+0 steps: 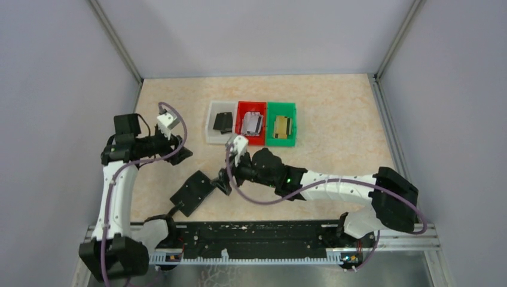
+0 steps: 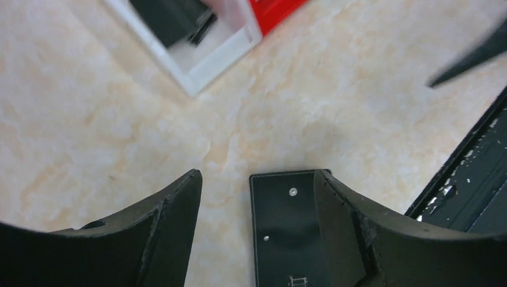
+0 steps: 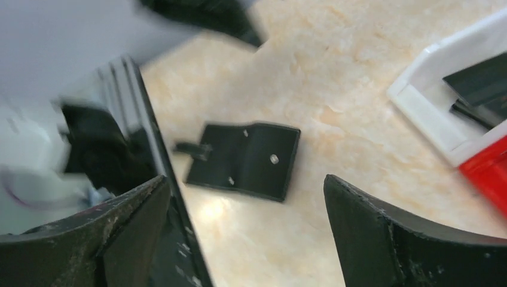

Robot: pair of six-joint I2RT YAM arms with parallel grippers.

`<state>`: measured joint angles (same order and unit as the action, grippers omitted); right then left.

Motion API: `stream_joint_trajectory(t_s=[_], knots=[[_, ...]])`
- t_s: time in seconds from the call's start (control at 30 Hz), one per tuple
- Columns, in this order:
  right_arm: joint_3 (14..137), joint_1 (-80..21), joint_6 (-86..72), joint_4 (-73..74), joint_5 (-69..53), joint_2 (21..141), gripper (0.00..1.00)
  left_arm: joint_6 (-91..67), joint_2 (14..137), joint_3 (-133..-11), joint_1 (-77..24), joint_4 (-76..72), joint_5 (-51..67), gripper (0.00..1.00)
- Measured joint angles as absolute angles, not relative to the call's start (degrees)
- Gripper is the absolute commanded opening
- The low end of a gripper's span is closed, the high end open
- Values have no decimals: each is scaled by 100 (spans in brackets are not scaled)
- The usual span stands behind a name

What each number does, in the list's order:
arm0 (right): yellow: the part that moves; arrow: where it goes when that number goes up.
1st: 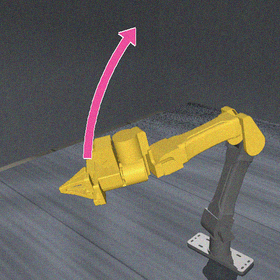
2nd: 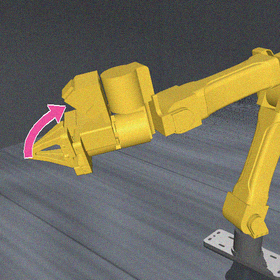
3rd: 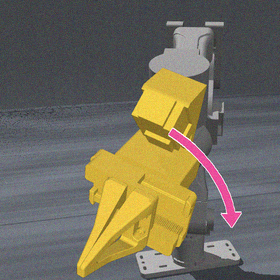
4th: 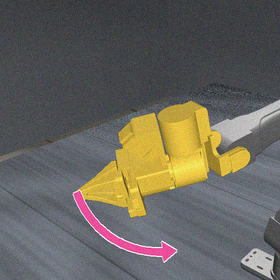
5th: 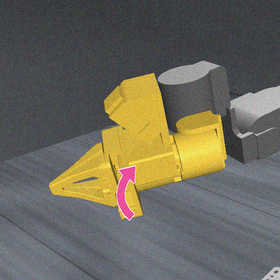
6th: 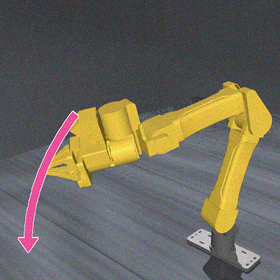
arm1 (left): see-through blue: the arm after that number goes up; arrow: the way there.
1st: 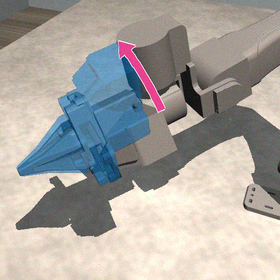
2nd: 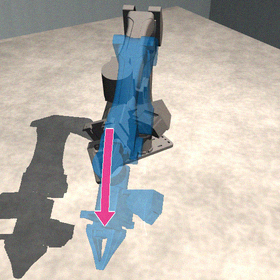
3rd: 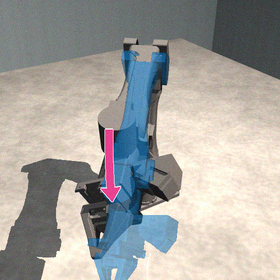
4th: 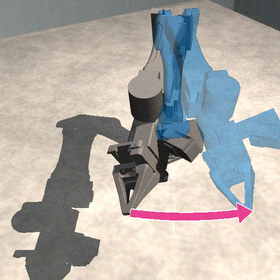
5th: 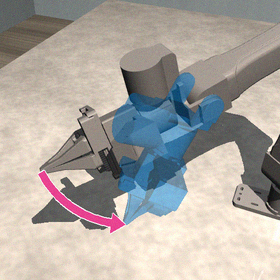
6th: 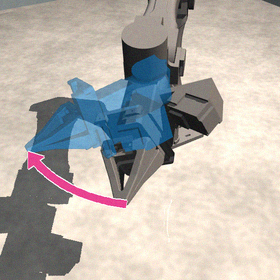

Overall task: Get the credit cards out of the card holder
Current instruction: Pick up the card holder from the center of the board.

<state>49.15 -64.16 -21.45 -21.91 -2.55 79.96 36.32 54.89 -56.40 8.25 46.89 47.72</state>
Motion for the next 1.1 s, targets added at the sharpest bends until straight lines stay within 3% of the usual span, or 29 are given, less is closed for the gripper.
stream_joint_trajectory(t_s=[0.27,0.47,0.9,1.1], knots=[[4748,-7478,1966,-2130,285,8766,99,3450,7819,-5944,1238,4510,3802,68],[4781,-7856,3795,-2596,491,10029,99,3387,8444,-5975,1358,4250,3267,67],[5826,-8053,5306,-3988,635,11843,89,3406,8818,-5975,1400,4025,3155,65],[6001,-8053,5524,-4136,589,12073,81,3542,9026,-5861,1402,3935,3312,57]])
